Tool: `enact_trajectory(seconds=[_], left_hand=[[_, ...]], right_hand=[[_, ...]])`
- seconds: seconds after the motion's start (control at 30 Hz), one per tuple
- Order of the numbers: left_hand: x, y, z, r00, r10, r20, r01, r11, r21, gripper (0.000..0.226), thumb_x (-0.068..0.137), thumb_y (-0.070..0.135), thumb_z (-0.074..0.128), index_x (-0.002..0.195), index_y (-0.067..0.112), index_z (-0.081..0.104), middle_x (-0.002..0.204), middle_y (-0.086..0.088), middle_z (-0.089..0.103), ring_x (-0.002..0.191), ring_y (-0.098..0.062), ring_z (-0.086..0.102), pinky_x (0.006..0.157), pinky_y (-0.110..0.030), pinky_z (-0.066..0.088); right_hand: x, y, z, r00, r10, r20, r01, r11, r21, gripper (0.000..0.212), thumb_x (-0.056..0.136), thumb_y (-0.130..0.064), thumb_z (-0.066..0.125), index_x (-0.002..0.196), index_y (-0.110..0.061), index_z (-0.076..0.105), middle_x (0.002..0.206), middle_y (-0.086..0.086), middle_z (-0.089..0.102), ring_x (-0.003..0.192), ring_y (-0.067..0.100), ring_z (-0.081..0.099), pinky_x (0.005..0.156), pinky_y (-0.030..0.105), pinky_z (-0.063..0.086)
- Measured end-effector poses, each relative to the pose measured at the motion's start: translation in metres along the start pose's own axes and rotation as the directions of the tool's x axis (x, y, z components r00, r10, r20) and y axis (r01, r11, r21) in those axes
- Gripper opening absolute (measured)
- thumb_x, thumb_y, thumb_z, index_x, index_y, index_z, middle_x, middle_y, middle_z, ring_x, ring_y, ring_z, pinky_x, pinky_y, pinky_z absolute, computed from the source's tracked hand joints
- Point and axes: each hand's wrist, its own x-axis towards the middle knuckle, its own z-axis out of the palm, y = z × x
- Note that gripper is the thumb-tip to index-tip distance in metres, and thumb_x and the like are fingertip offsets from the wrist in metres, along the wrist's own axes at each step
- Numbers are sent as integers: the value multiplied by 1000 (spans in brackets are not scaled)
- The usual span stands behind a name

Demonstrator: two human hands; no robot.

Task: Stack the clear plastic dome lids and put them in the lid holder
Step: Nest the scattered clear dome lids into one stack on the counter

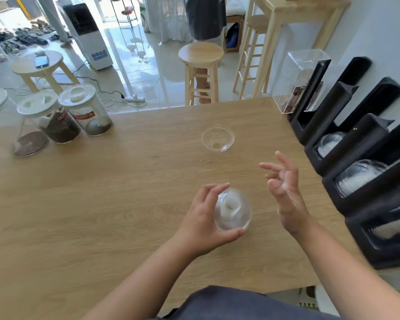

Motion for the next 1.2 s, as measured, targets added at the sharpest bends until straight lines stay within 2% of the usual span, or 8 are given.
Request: enact_trajectory(seconds=[0.23,0.37,0.6,0.77,0.9,0.97,1.07,1.2], left_hand=[[1,-13,12,998,31,-50,-31,999,-5,98,63,56,82,143,46,28,139,19,30,132,6,32,98,-3,27],[0,-14,14,997,39,-66,-40,999,-12,99,63,57,81,145,46,27,141,18,30,133,3,33,99,0,25],[-4,-13,16,997,-4,-79,3,1000,-17,98,64,59,80,144,51,25,142,26,26,134,8,28,97,-2,24],[-6,-18,13,987,-77,-144,65,994,-88,99,61,56,83,141,53,24,141,26,32,133,5,33,99,-11,29],[-6,-31,7,967,-146,-210,108,977,-182,104,57,50,89,140,49,27,141,21,43,131,-6,44,103,-24,37],[-4,-34,3,963,-149,-225,106,975,-194,105,56,50,90,139,49,26,141,22,43,129,-5,46,101,-23,40],[1,-39,1,957,-148,-249,96,973,-209,105,55,50,91,138,49,26,139,30,40,129,-1,45,99,-19,39],[7,-39,-1,957,-165,-237,110,967,-230,104,54,53,91,136,51,26,133,36,41,122,7,48,91,-19,44]], right_hand=[[31,-1,5,995,60,79,-37,966,-256,41,88,-53,43,129,-47,42,124,-9,53,115,17,45,97,32,36],[91,6,23,988,42,147,60,778,-625,46,89,-31,57,134,-28,48,136,-3,50,123,23,42,105,37,31],[146,29,53,939,244,242,150,341,-928,60,86,-34,56,142,-34,36,150,-3,39,130,29,34,103,42,31],[146,35,45,966,149,213,153,339,-928,30,91,-30,55,119,-27,64,126,2,62,117,29,46,95,38,35],[123,17,36,997,16,82,43,744,-667,16,91,-20,60,102,-18,71,92,4,70,79,18,58,74,31,45],[106,-1,27,986,158,-55,-164,977,-136,11,91,-15,61,96,-19,70,76,0,68,62,9,54,63,23,47],[75,-25,16,895,418,155,-423,685,594,15,89,-11,60,101,-16,68,71,-3,67,55,4,55,54,16,49],[38,-27,19,761,524,382,-644,536,546,27,84,-8,61,110,-9,67,70,3,64,55,8,55,53,18,50]])
